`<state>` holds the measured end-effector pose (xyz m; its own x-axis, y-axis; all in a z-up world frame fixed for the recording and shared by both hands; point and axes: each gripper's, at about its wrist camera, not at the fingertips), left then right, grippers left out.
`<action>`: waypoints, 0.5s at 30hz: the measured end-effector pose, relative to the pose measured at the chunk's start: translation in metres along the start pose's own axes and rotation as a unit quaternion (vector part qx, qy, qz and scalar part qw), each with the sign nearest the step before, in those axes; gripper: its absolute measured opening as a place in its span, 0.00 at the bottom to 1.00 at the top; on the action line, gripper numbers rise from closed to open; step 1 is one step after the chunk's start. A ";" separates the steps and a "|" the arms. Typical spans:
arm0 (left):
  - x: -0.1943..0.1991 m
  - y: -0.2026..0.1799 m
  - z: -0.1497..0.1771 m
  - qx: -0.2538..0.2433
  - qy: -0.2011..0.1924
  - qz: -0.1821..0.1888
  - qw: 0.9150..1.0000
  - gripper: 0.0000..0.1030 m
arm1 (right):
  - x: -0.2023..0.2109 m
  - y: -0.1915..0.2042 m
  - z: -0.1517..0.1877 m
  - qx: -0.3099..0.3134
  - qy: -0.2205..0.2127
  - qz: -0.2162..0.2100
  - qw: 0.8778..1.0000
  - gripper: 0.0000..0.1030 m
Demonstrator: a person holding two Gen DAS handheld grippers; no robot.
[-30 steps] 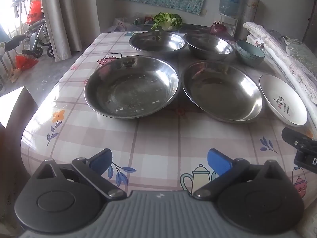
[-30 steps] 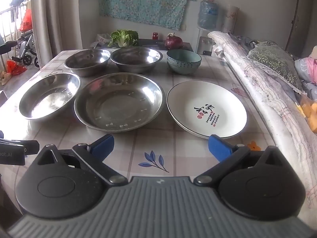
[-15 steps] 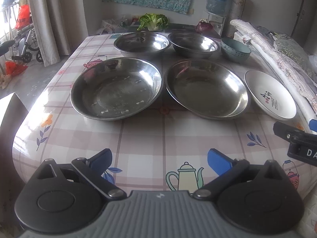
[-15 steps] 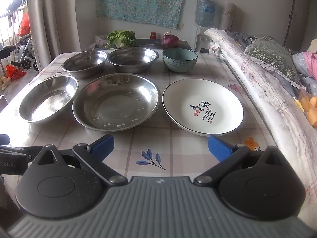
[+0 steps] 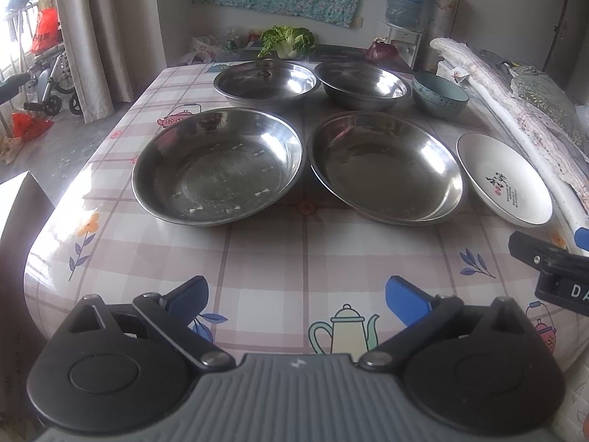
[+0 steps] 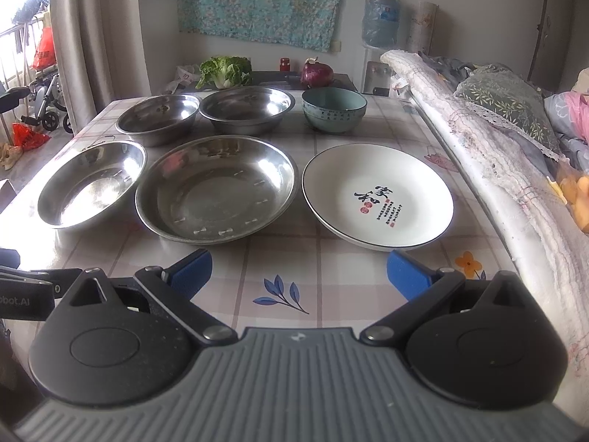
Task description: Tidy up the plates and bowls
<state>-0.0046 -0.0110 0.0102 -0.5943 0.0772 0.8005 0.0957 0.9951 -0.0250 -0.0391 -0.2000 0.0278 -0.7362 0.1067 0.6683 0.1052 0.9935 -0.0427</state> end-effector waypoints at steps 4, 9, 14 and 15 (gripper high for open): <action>0.000 0.000 0.000 0.000 -0.001 -0.001 1.000 1.00 | 0.000 0.002 -0.001 0.001 -0.001 0.000 1.000 0.99; -0.001 0.001 -0.001 0.001 -0.002 -0.004 1.000 1.00 | 0.000 0.003 -0.003 0.000 -0.003 -0.002 1.000 0.99; -0.001 0.001 -0.002 0.003 -0.003 -0.006 1.000 1.00 | 0.000 0.003 -0.004 -0.001 -0.003 -0.004 1.000 0.99; -0.001 0.001 -0.002 0.004 -0.003 -0.006 1.000 1.00 | 0.000 0.003 -0.004 -0.001 -0.003 -0.004 1.000 0.99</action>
<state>-0.0027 -0.0106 0.0107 -0.6002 0.0654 0.7971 0.0827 0.9964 -0.0194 -0.0358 -0.1970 0.0308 -0.7409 0.0992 0.6642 0.1009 0.9943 -0.0360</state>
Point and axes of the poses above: each gripper's, at about its wrist camera, not at the fingertips, and x roughly against the way its jaws point, y to its left, z to its underside
